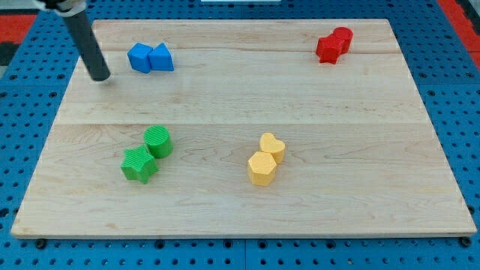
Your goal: Move the blue triangle to the left side of the red star
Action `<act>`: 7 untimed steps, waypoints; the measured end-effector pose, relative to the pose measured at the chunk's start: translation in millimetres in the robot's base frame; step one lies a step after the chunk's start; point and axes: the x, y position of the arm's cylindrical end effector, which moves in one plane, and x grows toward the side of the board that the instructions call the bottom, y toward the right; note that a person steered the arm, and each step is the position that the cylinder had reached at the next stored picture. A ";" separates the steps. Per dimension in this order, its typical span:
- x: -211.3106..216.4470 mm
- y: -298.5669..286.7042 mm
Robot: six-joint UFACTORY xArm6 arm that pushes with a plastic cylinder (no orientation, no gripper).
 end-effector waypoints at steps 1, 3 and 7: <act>-16.2 16.9; -40.9 80.8; -48.3 100.1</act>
